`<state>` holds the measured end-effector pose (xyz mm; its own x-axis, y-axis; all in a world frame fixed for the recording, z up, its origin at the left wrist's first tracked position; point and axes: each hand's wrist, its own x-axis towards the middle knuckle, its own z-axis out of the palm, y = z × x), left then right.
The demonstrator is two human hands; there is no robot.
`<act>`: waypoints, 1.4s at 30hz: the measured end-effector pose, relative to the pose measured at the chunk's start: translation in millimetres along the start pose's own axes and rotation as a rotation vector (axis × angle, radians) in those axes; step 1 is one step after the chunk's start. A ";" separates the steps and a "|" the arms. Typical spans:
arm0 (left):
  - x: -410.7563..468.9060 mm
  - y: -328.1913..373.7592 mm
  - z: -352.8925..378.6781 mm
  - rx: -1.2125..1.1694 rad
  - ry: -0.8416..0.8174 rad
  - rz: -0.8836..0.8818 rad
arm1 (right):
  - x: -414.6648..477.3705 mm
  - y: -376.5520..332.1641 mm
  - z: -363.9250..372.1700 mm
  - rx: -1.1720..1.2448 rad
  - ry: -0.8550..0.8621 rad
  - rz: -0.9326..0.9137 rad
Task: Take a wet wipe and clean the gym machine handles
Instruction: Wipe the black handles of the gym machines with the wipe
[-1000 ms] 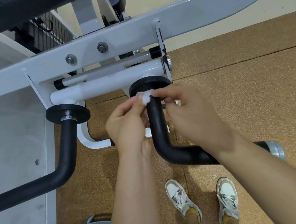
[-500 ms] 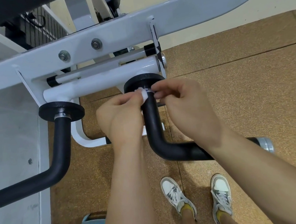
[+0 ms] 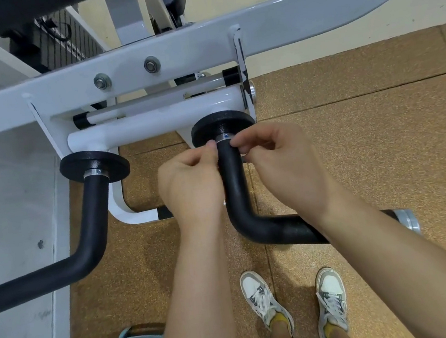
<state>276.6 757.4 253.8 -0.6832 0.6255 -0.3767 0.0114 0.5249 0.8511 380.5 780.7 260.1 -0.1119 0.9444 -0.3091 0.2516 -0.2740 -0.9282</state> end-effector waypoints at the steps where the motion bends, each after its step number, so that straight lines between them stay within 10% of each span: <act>1: -9.5 -0.2 -0.2 0.142 0.015 0.184 | 0.3 0.3 -0.5 0.010 -0.003 -0.004; 5: -24.4 -3.9 -3.2 0.455 0.017 0.616 | 0.0 -0.3 -2.1 0.028 -0.039 -0.012; 9: -1.2 0.6 -4.4 0.341 0.061 0.501 | 1.3 -1.9 -2.0 0.035 -0.021 0.014; 13: -21.2 3.6 7.5 0.492 -0.035 0.781 | 4.3 2.0 -3.8 -0.050 0.020 0.015; 20: -1.8 8.6 2.0 0.186 0.056 0.323 | -4.2 -5.6 -6.2 -0.056 -0.017 -0.027; 26: -8.8 0.3 14.5 0.643 -0.049 0.930 | -0.1 -2.7 -8.6 -0.107 0.065 0.038; 31: -14.2 12.1 3.9 0.432 -0.001 0.450 | -5.0 -3.4 -7.4 -0.174 -0.063 0.003; 42: -7.4 17.3 -10.6 0.571 -0.136 0.639 | -7.6 -27.5 -19.8 -0.505 -0.271 -0.099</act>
<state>274.1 755.8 275.2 -0.3283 0.9437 0.0398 0.7529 0.2360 0.6143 393.4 784.7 292.1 -0.3838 0.8627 -0.3293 0.6474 -0.0029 -0.7621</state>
